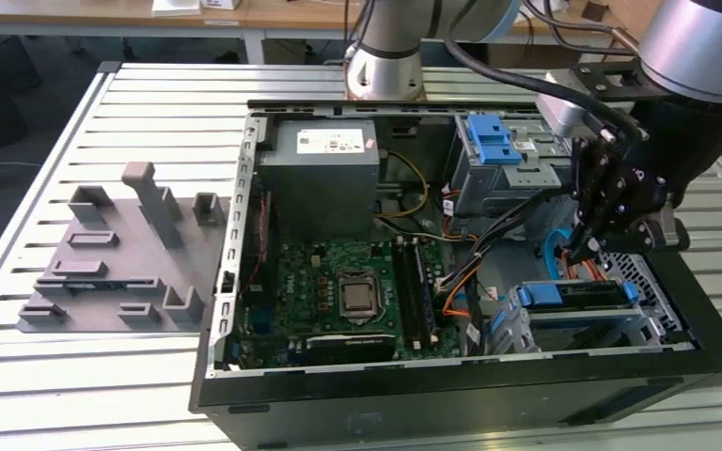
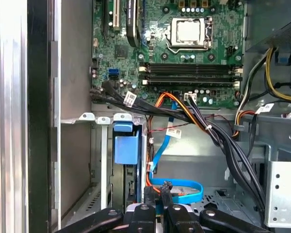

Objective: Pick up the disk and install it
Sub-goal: 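Insert the second disk wire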

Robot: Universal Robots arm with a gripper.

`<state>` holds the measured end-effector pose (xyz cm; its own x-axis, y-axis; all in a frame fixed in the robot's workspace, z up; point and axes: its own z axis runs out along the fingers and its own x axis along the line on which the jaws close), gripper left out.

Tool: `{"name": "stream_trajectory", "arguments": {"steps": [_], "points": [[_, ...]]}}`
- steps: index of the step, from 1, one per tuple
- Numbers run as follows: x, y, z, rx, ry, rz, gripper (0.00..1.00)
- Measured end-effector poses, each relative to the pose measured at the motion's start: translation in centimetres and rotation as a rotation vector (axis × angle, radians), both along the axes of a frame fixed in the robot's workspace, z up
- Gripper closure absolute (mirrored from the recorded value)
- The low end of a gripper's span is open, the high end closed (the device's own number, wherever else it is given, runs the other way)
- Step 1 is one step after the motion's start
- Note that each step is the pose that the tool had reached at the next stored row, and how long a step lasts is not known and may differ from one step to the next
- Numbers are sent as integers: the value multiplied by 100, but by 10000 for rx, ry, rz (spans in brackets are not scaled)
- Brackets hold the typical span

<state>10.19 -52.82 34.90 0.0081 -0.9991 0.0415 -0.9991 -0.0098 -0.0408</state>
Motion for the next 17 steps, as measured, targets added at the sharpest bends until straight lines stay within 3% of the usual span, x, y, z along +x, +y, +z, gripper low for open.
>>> {"name": "stream_trajectory", "arguments": {"steps": [4, 6, 17], "points": [[-6, -59, -23, 316, 0, -1, 84], [-7, -91, -30, 412, 0, -1, 84], [-9, -216, -80, 445, 0, 0, 84]]}}
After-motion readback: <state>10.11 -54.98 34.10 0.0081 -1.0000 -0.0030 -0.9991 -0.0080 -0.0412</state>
